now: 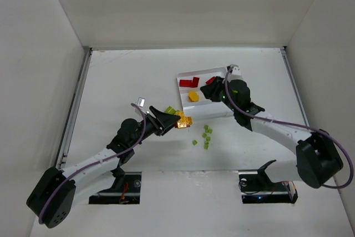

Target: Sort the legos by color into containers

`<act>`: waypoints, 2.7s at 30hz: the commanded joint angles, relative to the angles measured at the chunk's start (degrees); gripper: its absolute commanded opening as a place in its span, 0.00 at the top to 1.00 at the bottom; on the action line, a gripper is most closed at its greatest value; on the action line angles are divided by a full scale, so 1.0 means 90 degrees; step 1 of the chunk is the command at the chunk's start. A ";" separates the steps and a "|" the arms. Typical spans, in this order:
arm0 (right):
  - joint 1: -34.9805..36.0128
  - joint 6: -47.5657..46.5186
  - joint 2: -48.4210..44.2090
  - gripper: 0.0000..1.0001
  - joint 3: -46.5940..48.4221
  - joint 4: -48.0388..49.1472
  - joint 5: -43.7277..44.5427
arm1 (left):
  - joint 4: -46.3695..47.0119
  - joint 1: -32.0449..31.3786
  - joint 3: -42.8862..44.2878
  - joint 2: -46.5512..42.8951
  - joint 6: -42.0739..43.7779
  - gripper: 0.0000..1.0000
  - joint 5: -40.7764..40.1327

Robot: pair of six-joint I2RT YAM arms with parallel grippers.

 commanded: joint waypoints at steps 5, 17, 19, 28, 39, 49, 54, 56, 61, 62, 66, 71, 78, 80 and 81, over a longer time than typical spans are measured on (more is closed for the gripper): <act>0.0404 0.1188 -0.1100 0.41 -0.1034 0.1475 -0.1137 | 0.1093 0.0350 0.0057 -0.0288 -0.0773 0.73 0.0154; 0.1322 0.1168 -0.2204 0.29 -0.1854 0.1854 -0.1147 | 0.2284 0.0477 -0.0334 -0.0211 -0.1389 0.72 -0.0041; 0.1430 0.1178 -0.2457 0.29 -0.1913 0.1904 -0.1186 | 0.2431 0.0478 -0.0402 -0.0152 -0.1399 0.72 -0.0167; 0.2434 -0.0304 -0.2791 0.45 -0.1232 0.0335 0.0247 | 0.2207 0.0360 -0.0384 0.0082 -0.1067 0.73 -0.0714; 0.4037 -0.2005 -0.1346 0.37 0.0195 -0.0820 0.3090 | 0.1787 -0.0010 0.0173 0.0512 -0.0725 0.73 -0.1700; 0.4360 -0.2533 -0.0711 0.39 0.0664 -0.0821 0.3687 | 0.1777 -0.0313 0.0437 0.0785 -0.0715 0.74 -0.2199; 0.4496 -0.2737 -0.0593 0.40 0.0752 -0.0811 0.4047 | 0.1777 -0.0362 0.0428 0.0893 -0.0725 0.74 -0.2238; 0.4584 -0.2884 -0.0564 0.40 0.0782 -0.0791 0.4262 | 0.1777 -0.0372 0.0398 0.0893 -0.0744 0.74 -0.2277; 0.4594 -0.2914 -0.0398 0.39 0.0830 -0.0694 0.4224 | 0.1777 -0.0460 0.0486 0.0903 -0.0745 0.74 -0.2277; 0.4594 -0.2914 -0.0369 0.39 0.0831 -0.0655 0.4215 | 0.1777 -0.0479 0.0505 0.0903 -0.0745 0.74 -0.2287; 0.4575 -0.2943 -0.0320 0.40 0.0840 -0.0489 0.4205 | 0.1777 -0.0548 0.0506 0.0854 -0.0715 0.74 -0.2316; 0.4555 -0.2943 -0.0252 0.45 0.0870 -0.0371 0.4195 | 0.1777 -0.0597 0.0457 0.0844 -0.0735 0.74 -0.2356; 0.4487 -0.2855 -0.0105 0.59 0.0880 -0.0274 0.4146 | 0.1777 -0.0655 0.0466 0.0844 -0.0715 0.74 -0.2356; 0.4477 -0.2826 -0.0095 0.64 0.0850 -0.0206 0.4175 | 0.1777 -0.0655 0.0466 0.0815 -0.0715 0.74 -0.2356; 0.4458 -0.2787 -0.0105 0.66 0.0831 -0.0167 0.4185 | 0.1777 -0.0655 0.0466 0.0815 -0.0706 0.74 -0.2356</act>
